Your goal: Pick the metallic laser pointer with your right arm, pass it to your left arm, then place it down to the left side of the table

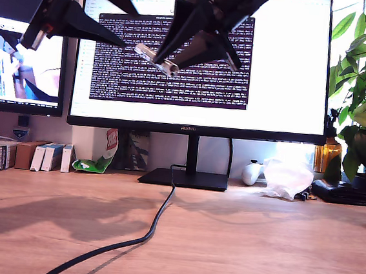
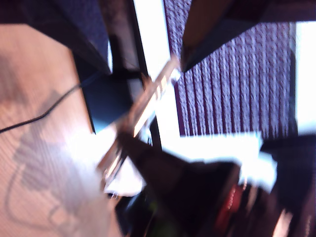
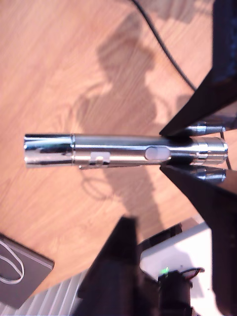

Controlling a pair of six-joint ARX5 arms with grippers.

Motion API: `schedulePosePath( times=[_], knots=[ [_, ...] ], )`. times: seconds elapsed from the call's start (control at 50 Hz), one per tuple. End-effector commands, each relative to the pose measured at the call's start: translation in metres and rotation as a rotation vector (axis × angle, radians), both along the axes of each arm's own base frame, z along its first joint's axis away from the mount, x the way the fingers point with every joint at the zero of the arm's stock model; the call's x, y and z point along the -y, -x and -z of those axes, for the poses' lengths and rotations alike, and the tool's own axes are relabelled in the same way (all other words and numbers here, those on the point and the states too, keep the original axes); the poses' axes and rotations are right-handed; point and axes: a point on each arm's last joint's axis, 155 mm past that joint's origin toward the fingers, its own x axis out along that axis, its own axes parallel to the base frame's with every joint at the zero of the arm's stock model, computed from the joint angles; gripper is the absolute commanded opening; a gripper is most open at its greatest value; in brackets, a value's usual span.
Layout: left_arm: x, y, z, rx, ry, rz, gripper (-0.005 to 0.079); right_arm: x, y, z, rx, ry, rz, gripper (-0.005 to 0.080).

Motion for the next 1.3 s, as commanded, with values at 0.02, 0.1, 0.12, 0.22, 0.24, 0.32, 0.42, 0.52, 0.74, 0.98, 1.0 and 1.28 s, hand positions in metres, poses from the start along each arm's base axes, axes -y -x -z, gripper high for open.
schedulePosePath(
  times=[0.02, 0.1, 0.12, 0.22, 0.24, 0.32, 0.42, 0.52, 0.74, 0.98, 1.0, 1.28],
  knots=[
    [0.004, 0.001, 0.002, 0.03, -0.027, 0.026, 0.0405, -0.014, 0.014, -0.006, -0.006, -0.034, -0.043, -0.0013],
    [0.006, 0.001, 0.007, 0.027, -0.041, 0.034, 0.0405, -0.022, 0.021, -0.008, -0.014, -0.048, -0.063, -0.0013],
    [0.005, 0.001, 0.008, 0.025, -0.044, 0.031, 0.0405, -0.023, 0.022, -0.008, -0.016, -0.049, -0.063, -0.0013],
    [0.005, 0.0, 0.013, 0.029, -0.07, 0.038, 0.0404, -0.03, 0.031, -0.008, -0.024, -0.047, -0.082, -0.0013],
    [0.005, 0.001, 0.014, 0.027, -0.073, 0.04, 0.0401, -0.032, 0.034, -0.008, -0.025, -0.047, -0.088, -0.0013],
    [0.003, 0.001, 0.02, 0.021, -0.099, 0.039, 0.0399, -0.036, 0.042, -0.007, -0.032, -0.042, -0.107, -0.0013],
    [0.0, 0.002, 0.028, -0.007, -0.118, 0.03, 0.0399, -0.039, 0.05, -0.007, -0.051, -0.045, -0.126, -0.0013],
    [-0.002, 0.002, 0.031, -0.017, -0.128, 0.023, 0.0397, -0.041, 0.056, -0.01, -0.076, -0.066, -0.143, -0.0013],
    [-0.009, -0.004, 0.038, -0.03, -0.159, -0.022, 0.0394, -0.039, 0.063, -0.008, -0.107, -0.059, -0.152, -0.0013],
    [-0.012, -0.006, 0.039, -0.027, -0.166, -0.04, 0.0359, -0.033, 0.055, -0.003, -0.073, -0.028, -0.142, -0.0013],
    [-0.012, -0.006, 0.039, -0.026, -0.166, -0.04, 0.0346, -0.032, 0.054, -0.002, -0.071, -0.021, -0.137, -0.0013],
    [-0.013, -0.008, 0.038, -0.021, -0.169, -0.05, -0.0028, -0.028, 0.045, -0.003, -0.052, -0.021, -0.117, -0.0012]
  ],
)
